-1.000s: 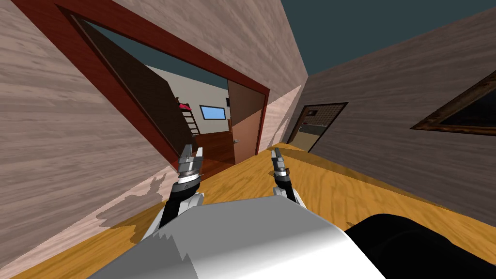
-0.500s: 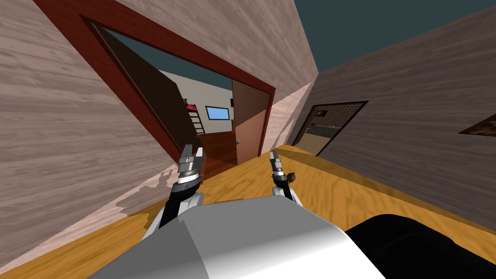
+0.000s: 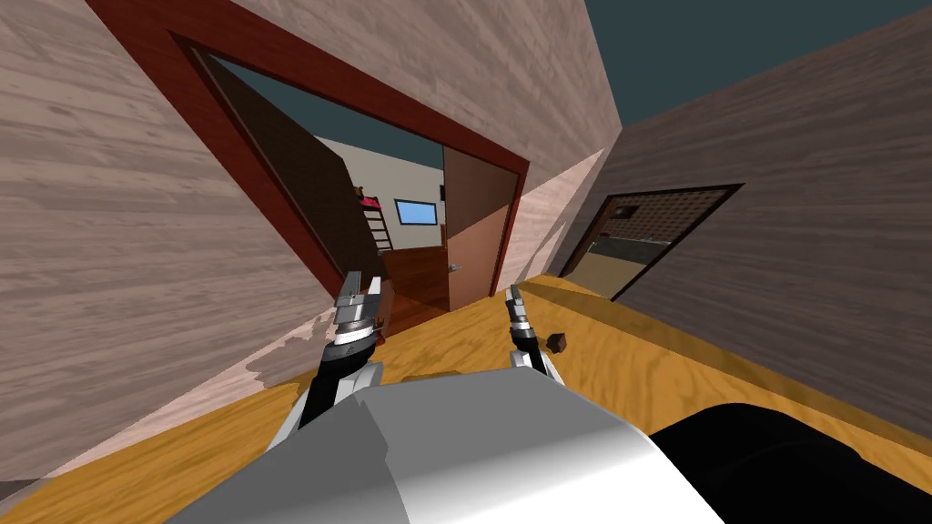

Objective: Push the door open

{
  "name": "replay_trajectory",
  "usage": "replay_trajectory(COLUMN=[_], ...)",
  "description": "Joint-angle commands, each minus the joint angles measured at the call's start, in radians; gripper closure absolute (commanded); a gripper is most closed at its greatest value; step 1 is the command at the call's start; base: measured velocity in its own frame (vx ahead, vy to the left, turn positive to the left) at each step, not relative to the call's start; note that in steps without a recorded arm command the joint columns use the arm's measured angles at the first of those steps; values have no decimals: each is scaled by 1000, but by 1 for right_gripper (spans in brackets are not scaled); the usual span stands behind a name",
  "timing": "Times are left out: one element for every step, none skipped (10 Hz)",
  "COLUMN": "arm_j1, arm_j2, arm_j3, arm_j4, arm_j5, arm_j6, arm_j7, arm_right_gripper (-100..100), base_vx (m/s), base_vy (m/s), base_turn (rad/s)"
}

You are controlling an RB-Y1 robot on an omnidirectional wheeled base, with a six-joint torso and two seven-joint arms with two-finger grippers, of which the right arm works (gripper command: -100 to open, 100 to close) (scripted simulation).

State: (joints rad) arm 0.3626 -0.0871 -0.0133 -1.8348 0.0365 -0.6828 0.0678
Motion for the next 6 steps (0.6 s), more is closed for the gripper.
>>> replay_trajectory(arm_j1=[-20, -32, -32, -44, -57, -70], arm_j2=[-4, -7, -7, -10, -13, -16], arm_j3=[-3, -4, -4, -6, -8, -9], arm_j4=[49, 75, 80, 112, 145, 178], arm_j5=[-10, -16, -16, -22, -29, -36], arm_j6=[-5, -8, -8, -11, -14, -18], arm_j7=[-3, -6, -6, -8, -11, -13], arm_right_gripper=[-100, -100, -100, -100, -100, -100], base_vx=[70, 96, 69, 62, 84, 92], base_vy=[-7, -4, 1, -3, -19, -26], base_turn=[170, 146, 55, 84, 191, 183])
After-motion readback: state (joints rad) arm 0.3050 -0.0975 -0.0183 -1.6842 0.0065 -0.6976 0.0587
